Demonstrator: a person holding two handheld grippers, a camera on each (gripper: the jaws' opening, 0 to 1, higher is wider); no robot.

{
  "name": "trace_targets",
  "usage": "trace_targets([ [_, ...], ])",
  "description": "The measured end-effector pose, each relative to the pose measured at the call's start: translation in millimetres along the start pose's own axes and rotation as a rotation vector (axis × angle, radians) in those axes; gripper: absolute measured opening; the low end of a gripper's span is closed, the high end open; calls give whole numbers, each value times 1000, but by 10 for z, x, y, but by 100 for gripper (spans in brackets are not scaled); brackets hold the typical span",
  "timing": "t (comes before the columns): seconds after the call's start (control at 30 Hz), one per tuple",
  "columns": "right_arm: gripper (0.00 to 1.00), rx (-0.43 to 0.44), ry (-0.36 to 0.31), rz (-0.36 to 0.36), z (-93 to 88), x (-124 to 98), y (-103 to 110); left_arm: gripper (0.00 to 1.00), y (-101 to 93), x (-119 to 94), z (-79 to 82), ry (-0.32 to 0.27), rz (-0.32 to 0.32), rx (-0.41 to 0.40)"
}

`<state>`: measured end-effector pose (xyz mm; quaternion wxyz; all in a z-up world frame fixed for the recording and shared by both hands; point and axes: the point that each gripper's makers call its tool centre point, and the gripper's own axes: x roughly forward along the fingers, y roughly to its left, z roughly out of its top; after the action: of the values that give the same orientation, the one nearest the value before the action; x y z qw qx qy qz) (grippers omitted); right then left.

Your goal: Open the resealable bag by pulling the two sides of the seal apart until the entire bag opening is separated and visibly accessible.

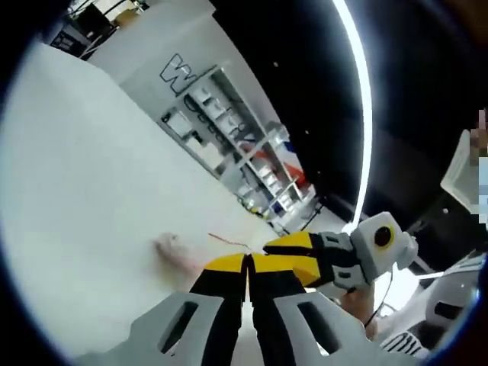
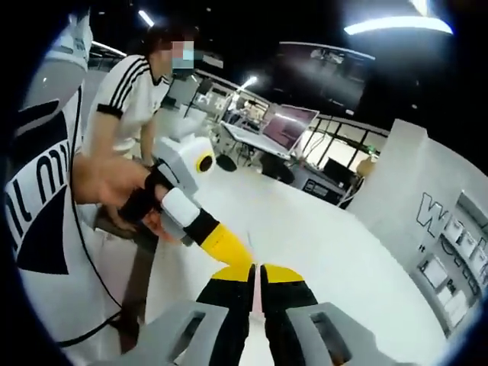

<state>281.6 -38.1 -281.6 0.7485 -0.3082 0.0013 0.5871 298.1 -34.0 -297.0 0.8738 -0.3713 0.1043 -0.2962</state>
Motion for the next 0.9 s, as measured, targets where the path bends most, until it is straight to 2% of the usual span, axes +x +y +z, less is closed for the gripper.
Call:
trace_targets([
  [0.47,0,-1,70,52,-127,28,36,2,6,-5,-50,15,13,43],
  [0.9,0,5,96,29,-141,52,6,1,11,-17,-83,46,32,97],
])
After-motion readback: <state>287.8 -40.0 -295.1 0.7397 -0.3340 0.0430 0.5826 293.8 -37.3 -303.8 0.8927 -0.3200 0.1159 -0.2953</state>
